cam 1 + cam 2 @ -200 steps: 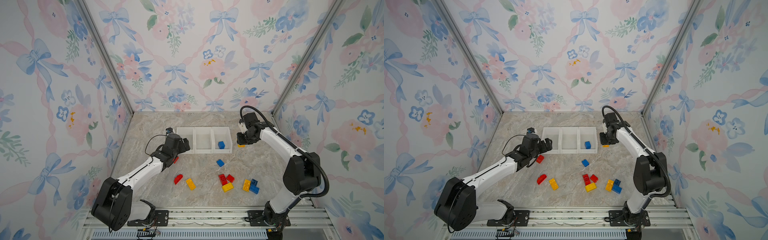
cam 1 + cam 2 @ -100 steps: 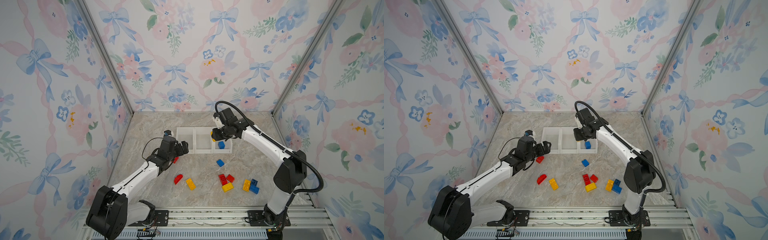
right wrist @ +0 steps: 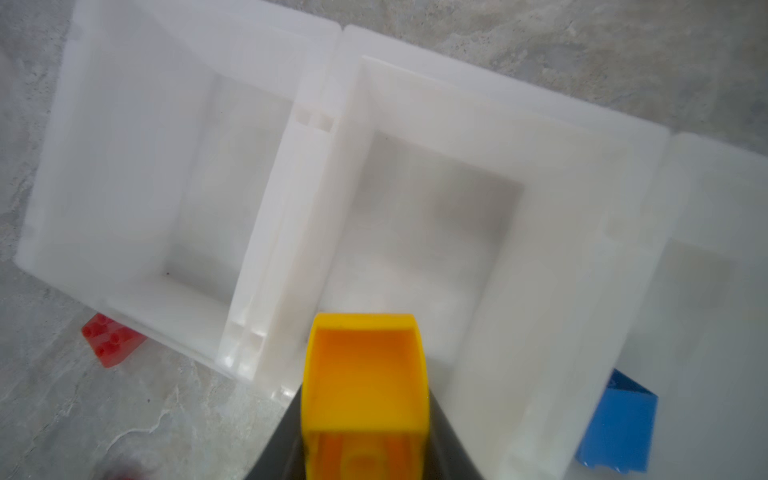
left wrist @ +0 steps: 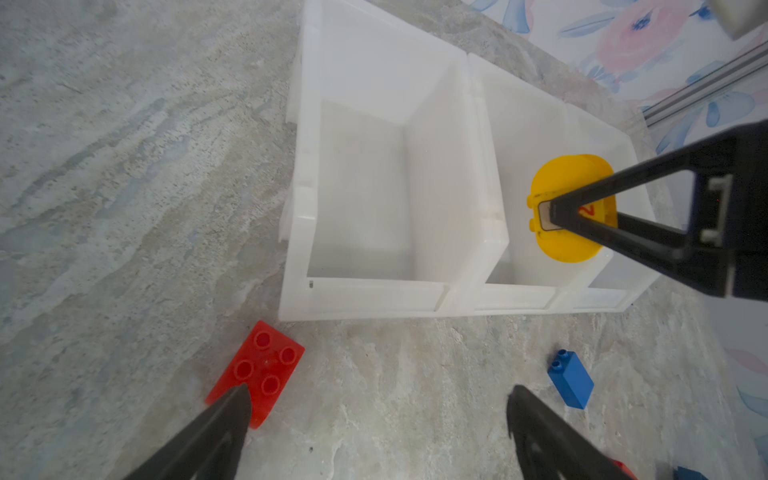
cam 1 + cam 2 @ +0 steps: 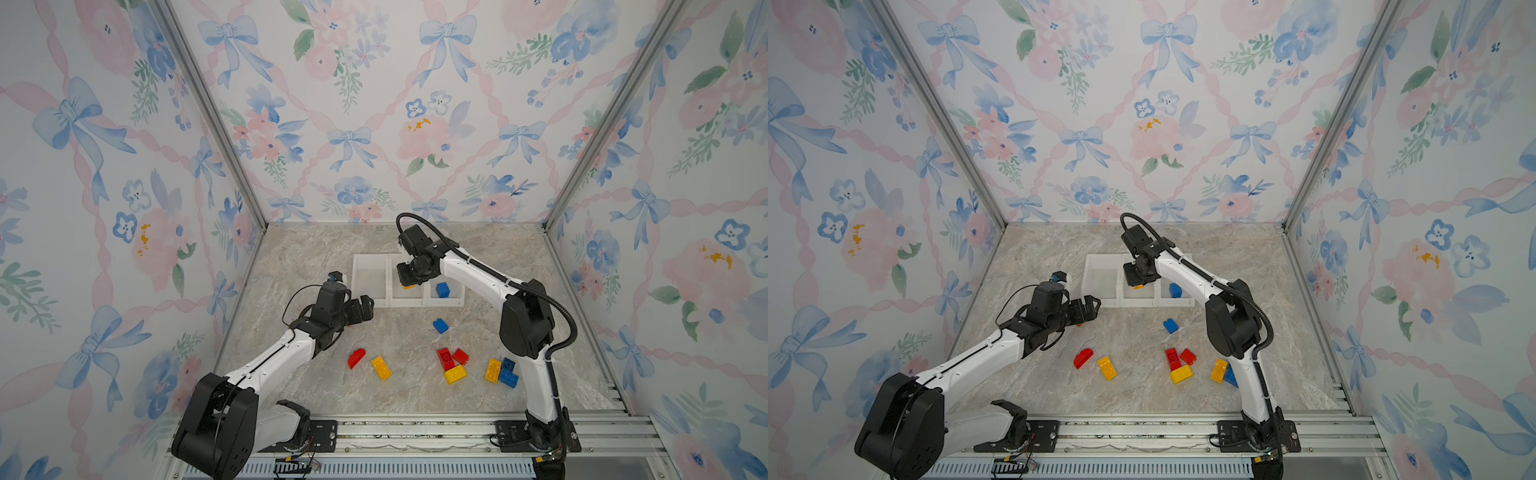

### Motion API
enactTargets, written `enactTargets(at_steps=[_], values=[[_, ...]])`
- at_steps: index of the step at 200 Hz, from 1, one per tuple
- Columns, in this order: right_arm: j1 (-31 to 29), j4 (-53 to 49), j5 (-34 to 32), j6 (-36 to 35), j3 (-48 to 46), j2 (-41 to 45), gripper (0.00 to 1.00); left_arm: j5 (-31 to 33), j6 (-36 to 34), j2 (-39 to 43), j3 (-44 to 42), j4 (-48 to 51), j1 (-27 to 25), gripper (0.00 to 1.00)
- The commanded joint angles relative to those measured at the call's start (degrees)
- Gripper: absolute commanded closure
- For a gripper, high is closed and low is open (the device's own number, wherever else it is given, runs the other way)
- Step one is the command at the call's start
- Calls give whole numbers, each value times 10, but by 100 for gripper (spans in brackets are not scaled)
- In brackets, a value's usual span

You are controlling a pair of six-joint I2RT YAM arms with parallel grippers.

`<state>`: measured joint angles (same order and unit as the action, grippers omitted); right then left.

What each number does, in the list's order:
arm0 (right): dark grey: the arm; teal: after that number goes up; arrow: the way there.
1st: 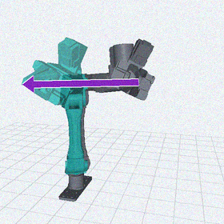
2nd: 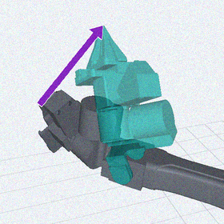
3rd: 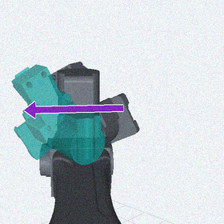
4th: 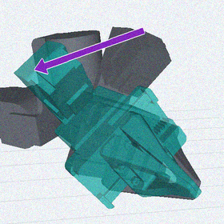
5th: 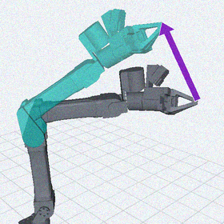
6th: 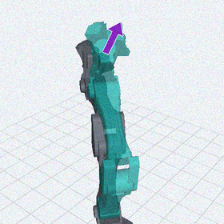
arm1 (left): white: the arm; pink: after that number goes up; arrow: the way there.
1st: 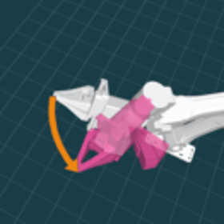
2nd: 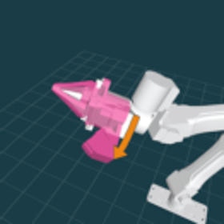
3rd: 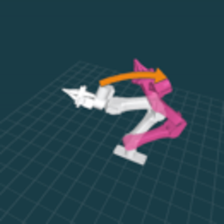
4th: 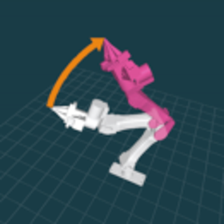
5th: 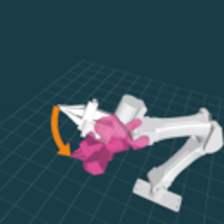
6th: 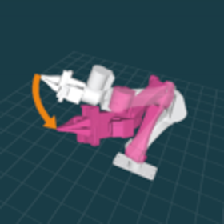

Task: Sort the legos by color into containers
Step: 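Carry the yellow brick into the middle bin and release it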

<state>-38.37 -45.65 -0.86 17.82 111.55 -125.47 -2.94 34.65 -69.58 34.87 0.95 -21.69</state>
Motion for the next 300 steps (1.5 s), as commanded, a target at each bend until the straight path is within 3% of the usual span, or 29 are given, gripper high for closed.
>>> enactTargets(at_steps=[1,31,68,92,141,227,300], values=[[-5,-15,-5,32,24,-27,67,-23,-19,16,-7,-1,9,2],[-7,-24,-4,38,49,-60,63,-19,-16,18,-16,-11,10,2],[-7,-48,-7,37,87,-81,46,-24,-7,23,-26,-17,14,2],[-9,-54,-11,36,89,-75,41,-28,-12,28,-34,-16,15,2],[-12,-42,-8,36,35,-12,35,-33,-3,68,-50,1,13,3],[-25,-12,33,51,-101,136,22,53,1,135,-34,191,-46,10],[-35,2,44,76,-185,223,13,76,42,78,1,282,-127,20]])
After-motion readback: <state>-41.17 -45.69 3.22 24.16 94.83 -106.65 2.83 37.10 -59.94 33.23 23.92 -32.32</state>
